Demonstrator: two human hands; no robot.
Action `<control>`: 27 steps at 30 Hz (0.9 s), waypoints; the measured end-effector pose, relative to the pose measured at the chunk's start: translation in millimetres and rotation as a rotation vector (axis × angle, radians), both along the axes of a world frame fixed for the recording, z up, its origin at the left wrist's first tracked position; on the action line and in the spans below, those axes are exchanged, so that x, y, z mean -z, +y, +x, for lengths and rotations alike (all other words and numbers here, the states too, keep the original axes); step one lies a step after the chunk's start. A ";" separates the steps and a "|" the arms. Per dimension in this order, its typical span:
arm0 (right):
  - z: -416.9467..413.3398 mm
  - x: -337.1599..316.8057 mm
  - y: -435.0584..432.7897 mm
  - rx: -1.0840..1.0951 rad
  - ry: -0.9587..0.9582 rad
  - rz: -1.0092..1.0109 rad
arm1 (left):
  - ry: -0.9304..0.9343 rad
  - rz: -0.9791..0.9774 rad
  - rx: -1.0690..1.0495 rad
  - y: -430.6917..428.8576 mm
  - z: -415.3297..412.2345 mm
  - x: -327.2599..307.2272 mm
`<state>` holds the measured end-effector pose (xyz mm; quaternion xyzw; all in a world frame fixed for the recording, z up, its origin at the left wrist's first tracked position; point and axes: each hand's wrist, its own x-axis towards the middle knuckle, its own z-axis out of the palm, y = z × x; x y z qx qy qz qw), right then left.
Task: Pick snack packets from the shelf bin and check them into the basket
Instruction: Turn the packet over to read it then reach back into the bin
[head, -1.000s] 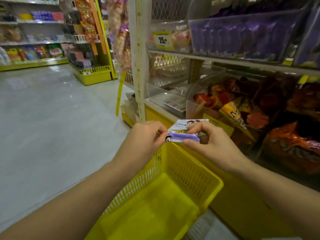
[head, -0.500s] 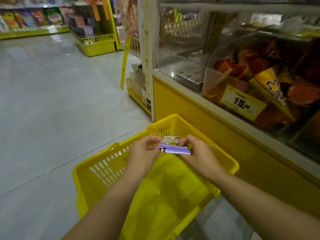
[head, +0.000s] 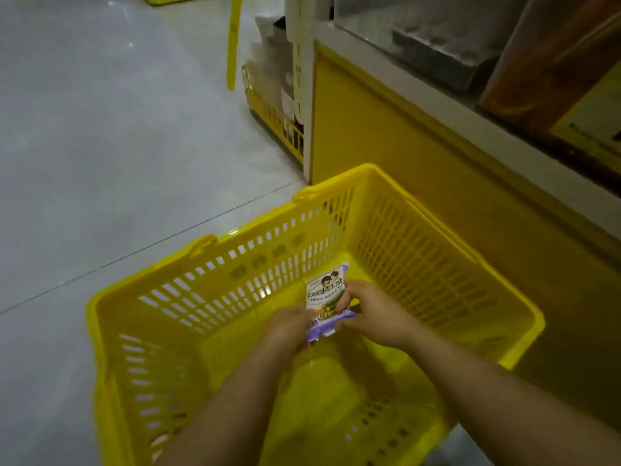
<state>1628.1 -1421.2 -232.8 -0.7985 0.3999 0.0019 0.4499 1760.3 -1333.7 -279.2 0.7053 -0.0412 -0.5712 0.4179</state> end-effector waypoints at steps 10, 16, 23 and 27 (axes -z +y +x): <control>-4.2 28.8 -30.9 -0.362 0.432 0.146 | -0.217 -0.065 0.148 -11.9 -11.7 49.1; -5.3 26.6 -36.2 -0.319 0.425 0.159 | -0.789 0.160 1.090 -5.5 -19.1 54.6; -30.4 -48.4 -28.1 -0.211 0.381 -0.086 | -0.775 -0.025 0.949 -18.0 -16.7 -24.5; -50.5 -137.1 -9.1 -0.132 0.250 -0.321 | -0.898 -0.354 0.702 -18.5 -31.4 -121.4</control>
